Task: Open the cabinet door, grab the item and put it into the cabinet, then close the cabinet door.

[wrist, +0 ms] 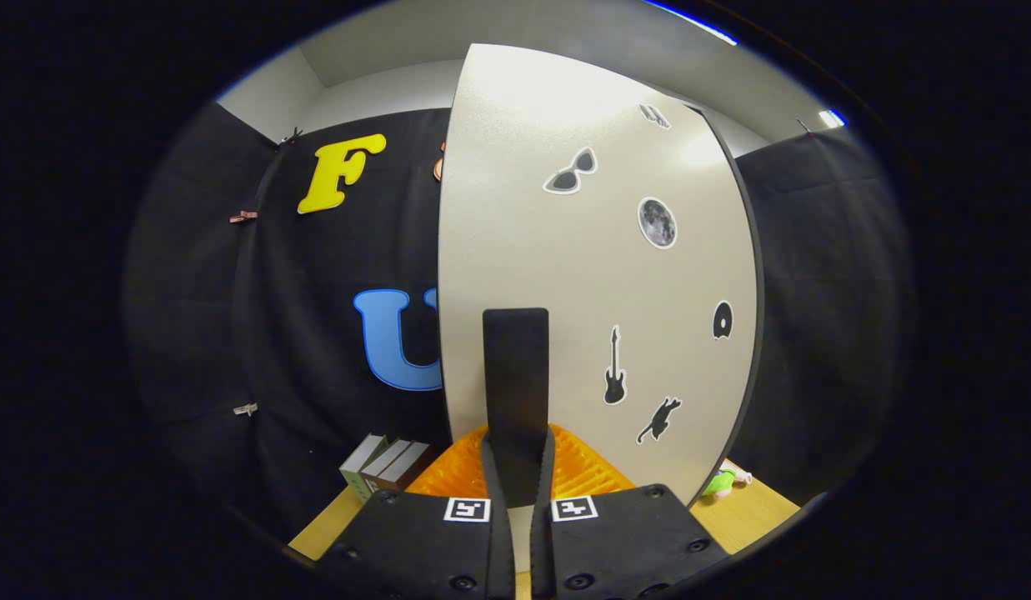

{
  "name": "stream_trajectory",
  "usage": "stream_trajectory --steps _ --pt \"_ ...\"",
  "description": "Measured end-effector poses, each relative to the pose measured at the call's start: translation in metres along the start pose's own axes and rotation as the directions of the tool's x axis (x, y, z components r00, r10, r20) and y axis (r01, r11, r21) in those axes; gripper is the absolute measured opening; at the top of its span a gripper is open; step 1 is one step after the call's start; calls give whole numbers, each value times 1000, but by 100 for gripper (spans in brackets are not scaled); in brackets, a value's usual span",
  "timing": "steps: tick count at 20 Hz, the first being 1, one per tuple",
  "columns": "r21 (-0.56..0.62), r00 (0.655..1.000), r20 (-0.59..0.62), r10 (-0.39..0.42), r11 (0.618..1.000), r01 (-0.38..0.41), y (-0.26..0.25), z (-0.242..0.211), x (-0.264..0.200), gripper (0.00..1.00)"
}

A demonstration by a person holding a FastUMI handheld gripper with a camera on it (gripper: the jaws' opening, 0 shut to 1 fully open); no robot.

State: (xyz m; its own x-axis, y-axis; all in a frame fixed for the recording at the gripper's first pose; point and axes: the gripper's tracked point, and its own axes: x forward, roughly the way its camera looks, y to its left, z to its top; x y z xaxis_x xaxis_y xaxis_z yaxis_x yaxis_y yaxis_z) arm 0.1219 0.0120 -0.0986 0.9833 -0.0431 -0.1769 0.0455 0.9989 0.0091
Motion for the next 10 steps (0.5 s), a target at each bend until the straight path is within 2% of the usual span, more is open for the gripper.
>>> stream_trajectory --steps 5,10 --pt "6 1000 2 9 1000 -9 -9 0 -16 12" --pt "7 995 -10 101 995 -101 -19 1 -35 12"
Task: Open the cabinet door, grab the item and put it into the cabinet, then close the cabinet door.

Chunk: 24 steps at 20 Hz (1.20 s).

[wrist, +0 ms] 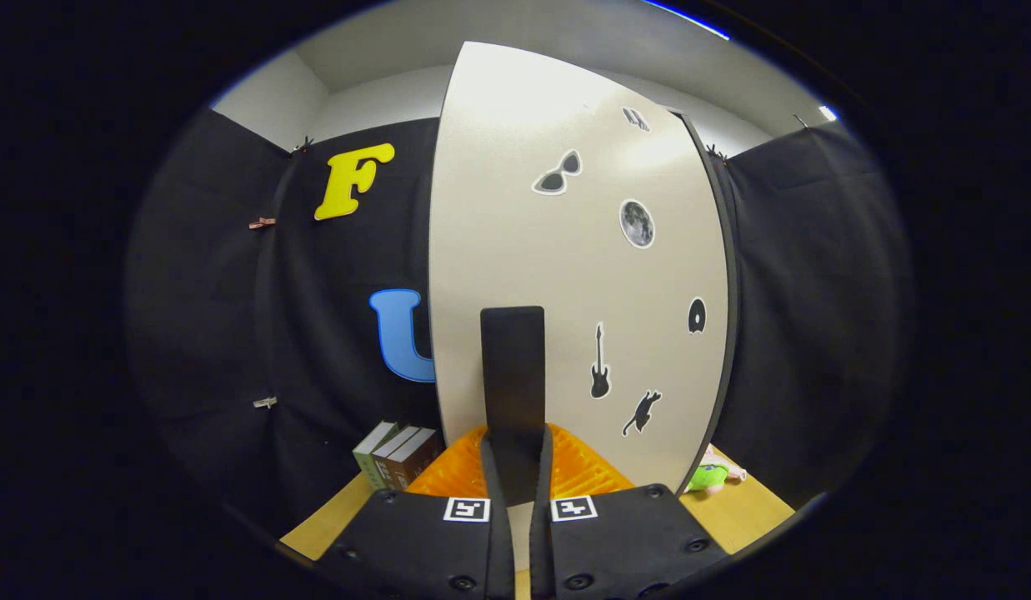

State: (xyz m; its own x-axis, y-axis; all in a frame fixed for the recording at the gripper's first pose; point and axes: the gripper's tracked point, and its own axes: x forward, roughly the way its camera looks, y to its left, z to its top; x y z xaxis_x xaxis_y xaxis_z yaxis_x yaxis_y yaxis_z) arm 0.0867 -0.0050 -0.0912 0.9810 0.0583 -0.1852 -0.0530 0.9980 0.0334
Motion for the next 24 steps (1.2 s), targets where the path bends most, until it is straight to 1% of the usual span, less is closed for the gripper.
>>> stream_trajectory --steps 6,10,12,14,19,24 --pt "8 988 -4 155 988 -155 -17 7 -33 11" --pt "12 974 -12 224 974 -224 -34 5 -44 11" --pt "18 970 -9 244 970 -244 -43 6 -52 11" --pt "20 969 -9 247 969 -247 -56 7 -62 11" --pt "8 978 -6 210 978 -210 -96 10 -80 11" --pt "11 993 -1 114 993 -114 -138 12 -84 10"
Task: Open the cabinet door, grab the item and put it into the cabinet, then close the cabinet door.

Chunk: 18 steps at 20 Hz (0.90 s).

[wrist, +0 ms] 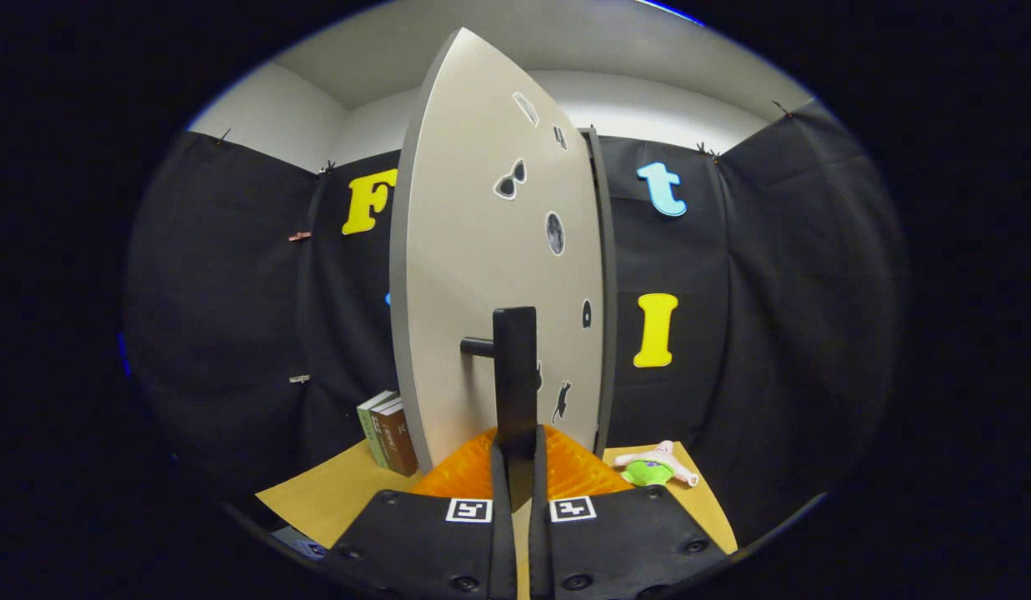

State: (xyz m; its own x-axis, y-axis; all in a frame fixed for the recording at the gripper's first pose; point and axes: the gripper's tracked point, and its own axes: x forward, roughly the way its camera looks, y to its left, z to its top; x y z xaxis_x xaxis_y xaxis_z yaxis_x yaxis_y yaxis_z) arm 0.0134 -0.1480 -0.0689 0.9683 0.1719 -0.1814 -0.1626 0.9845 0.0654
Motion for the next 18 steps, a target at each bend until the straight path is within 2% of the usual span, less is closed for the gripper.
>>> stream_trajectory --steps 6,13,15,18 --pt "-2 997 19 -74 997 74 -32 1 -10 10" --pt "-12 979 20 -203 979 204 -78 2 -19 7" --pt "29 979 17 -203 979 202 -77 1 -18 5" --pt "-19 974 24 -226 974 227 -83 0 -24 9"
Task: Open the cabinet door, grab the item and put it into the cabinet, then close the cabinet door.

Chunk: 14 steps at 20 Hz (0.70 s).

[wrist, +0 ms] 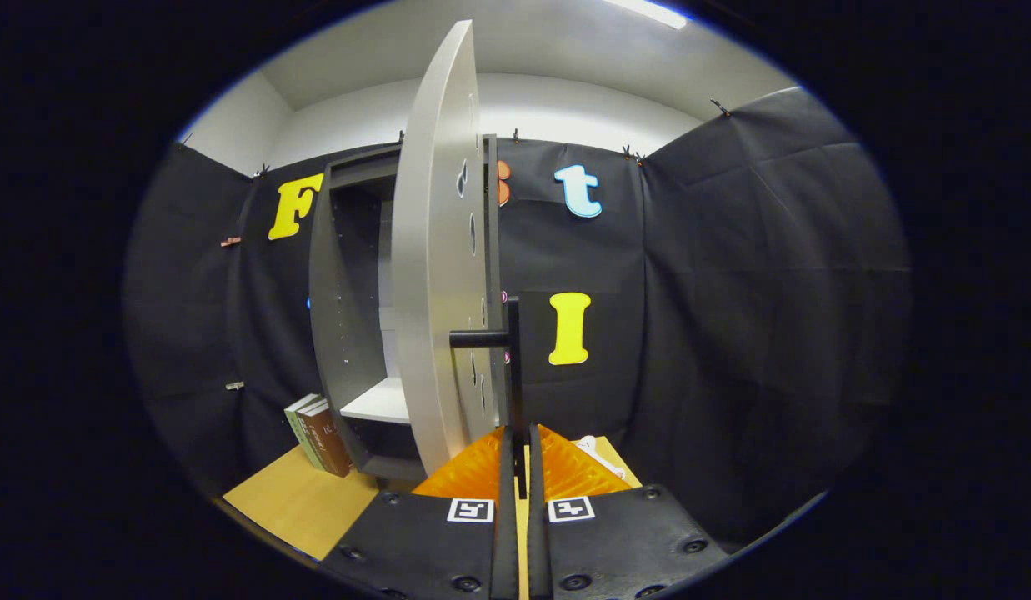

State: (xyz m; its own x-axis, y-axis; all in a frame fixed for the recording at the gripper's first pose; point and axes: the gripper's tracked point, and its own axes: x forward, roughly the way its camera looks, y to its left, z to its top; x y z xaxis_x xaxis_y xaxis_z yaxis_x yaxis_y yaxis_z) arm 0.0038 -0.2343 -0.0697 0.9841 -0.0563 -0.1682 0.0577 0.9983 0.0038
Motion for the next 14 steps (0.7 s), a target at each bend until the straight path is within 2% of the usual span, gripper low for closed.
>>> stream_trajectory --steps 2,7,11,14 --pt "-19 1000 9 -22 1000 22 -5 2 -5 9" --pt "-20 997 14 -74 997 74 13 -2 -52 8" --pt "3 999 -45 -1 1000 2 71 -29 -49 8" --pt "19 989 -131 65 998 -63 122 -71 -29 8"
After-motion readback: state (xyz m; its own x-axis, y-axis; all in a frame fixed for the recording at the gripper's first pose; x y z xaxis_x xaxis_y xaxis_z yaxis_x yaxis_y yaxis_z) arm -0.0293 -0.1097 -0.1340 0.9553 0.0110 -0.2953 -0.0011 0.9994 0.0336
